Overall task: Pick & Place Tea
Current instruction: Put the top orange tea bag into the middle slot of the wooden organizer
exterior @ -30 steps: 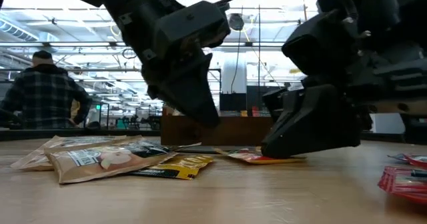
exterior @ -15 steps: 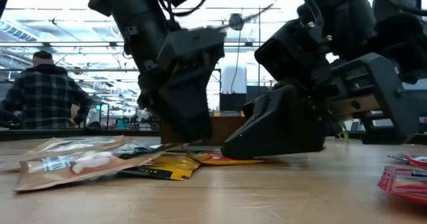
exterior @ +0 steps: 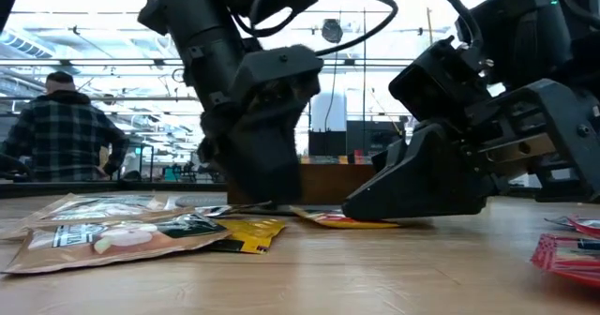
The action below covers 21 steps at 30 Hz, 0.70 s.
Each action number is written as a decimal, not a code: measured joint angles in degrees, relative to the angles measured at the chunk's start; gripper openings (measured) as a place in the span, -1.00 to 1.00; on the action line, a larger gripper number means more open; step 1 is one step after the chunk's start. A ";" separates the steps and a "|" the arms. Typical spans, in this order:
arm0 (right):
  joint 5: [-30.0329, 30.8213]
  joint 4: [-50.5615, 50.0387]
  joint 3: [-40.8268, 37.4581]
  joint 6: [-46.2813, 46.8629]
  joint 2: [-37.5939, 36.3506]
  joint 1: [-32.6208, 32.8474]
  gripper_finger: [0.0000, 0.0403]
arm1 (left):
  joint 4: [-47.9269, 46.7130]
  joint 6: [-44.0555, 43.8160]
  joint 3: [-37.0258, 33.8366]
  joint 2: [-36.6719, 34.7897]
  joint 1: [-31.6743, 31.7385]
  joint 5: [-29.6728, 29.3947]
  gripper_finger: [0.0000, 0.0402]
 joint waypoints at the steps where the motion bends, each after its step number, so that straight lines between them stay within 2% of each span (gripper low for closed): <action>1: -0.40 0.04 0.00 -0.02 0.00 -0.03 -1.00 | 0.89 0.11 0.00 0.10 0.18 0.96 0.14; 3: -1.05 -0.02 -0.02 -0.04 0.00 -0.04 -1.00 | 3.40 0.31 0.08 1.07 0.64 1.29 0.14; 16: -1.02 0.08 -0.04 -0.61 0.00 -0.04 -1.00 | 4.62 1.19 0.24 2.85 1.32 5.28 0.13; 21: -1.02 0.09 -0.04 -0.64 0.00 -0.03 -1.00 | 4.05 2.32 0.17 2.97 0.16 5.42 -0.09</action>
